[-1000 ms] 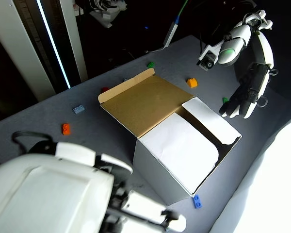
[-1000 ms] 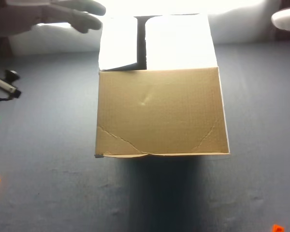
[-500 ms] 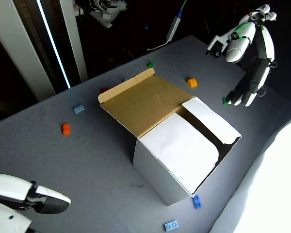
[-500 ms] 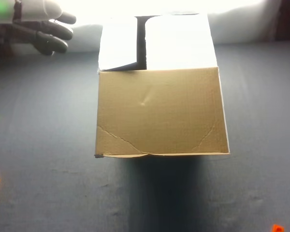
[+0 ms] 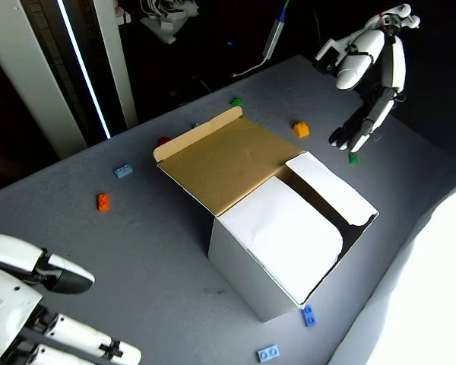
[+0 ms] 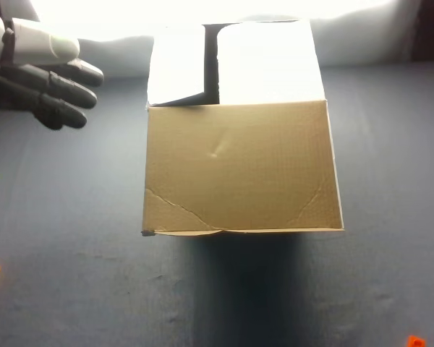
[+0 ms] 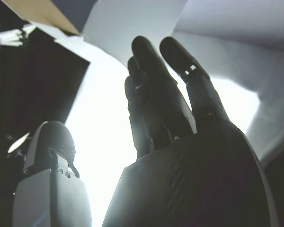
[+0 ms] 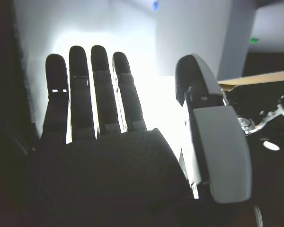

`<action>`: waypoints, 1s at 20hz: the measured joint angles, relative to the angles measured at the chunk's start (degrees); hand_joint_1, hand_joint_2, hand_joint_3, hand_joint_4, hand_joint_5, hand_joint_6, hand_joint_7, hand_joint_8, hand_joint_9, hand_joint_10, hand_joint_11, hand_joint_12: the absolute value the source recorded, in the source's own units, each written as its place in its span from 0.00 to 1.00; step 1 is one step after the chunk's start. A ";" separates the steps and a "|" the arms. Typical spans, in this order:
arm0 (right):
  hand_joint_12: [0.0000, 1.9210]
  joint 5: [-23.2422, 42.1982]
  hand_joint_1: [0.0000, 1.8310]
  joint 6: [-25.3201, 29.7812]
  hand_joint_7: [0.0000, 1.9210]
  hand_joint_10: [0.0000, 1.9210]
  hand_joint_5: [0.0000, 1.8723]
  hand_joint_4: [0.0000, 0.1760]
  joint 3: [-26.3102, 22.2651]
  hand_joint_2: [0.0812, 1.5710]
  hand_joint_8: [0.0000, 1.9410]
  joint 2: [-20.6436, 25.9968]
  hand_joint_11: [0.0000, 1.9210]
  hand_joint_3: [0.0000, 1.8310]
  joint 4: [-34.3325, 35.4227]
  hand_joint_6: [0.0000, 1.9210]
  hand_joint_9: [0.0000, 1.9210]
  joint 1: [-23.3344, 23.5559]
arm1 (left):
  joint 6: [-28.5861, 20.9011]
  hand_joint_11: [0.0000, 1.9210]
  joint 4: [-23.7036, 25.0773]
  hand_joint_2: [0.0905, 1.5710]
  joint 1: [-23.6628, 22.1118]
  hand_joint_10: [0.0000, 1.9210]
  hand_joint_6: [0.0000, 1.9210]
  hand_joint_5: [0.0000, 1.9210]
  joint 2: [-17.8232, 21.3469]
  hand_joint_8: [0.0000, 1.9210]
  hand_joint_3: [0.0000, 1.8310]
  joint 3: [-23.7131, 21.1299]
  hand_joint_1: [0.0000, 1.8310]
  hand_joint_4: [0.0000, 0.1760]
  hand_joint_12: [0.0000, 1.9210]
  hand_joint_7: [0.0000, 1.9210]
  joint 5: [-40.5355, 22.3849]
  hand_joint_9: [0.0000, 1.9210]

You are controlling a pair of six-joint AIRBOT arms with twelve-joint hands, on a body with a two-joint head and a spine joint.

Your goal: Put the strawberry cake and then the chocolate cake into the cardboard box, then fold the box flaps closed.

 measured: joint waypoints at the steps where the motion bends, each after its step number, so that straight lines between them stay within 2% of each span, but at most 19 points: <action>1: 0.66 0.35 0.16 -0.04 0.21 0.22 0.19 0.00 0.00 0.80 0.00 0.04 0.00 0.00 1.11 0.00 0.14 -0.81 | -1.73 0.11 0.92 0.68 0.00 0.00 0.00 0.29 0.26 0.00 0.00 -0.28 0.27 0.00 0.67 0.36 -0.83 0.41; 5: 0.63 1.05 0.12 -0.07 0.20 0.22 0.17 0.00 -0.24 0.81 0.00 0.76 0.00 0.00 3.13 0.00 0.13 -4.20 | -7.30 0.11 4.44 0.68 -0.04 0.00 0.00 0.28 0.37 0.00 0.00 -1.46 0.27 0.00 0.65 0.35 -3.93 0.40; 9: 0.63 2.38 0.14 -0.07 0.20 0.22 0.18 0.00 -0.28 0.81 0.00 0.90 0.00 0.00 3.32 0.00 0.14 -4.74 | -13.11 0.11 7.06 0.68 0.07 0.00 0.00 0.28 0.57 0.00 0.00 -2.78 0.27 0.00 0.67 0.35 -6.14 0.40; 14: 0.63 2.32 0.12 -0.07 0.21 0.21 0.18 0.00 -0.28 0.81 0.00 0.90 0.00 0.00 3.32 0.00 0.14 -4.98 | -14.67 0.12 8.09 0.67 3.32 0.01 0.00 0.29 1.01 0.00 0.00 -4.09 0.29 0.00 0.67 0.36 -7.26 0.41; 18: 0.63 2.34 0.12 -0.07 0.21 0.21 0.18 0.00 -0.28 0.81 0.00 0.92 0.00 0.00 3.32 0.00 0.14 -5.16 | -14.99 0.11 7.87 0.68 3.93 0.01 0.00 0.29 1.01 0.00 0.00 -5.44 0.28 0.00 0.69 0.37 -7.54 0.42; 20: 0.64 2.36 0.14 -0.07 0.21 0.21 0.19 0.00 -0.28 0.81 0.00 0.92 0.00 0.00 3.32 0.01 0.15 -5.16 | -15.08 0.13 7.54 0.68 3.93 0.01 0.00 0.28 1.01 0.00 0.00 -6.25 0.27 0.00 0.66 0.37 -7.54 0.42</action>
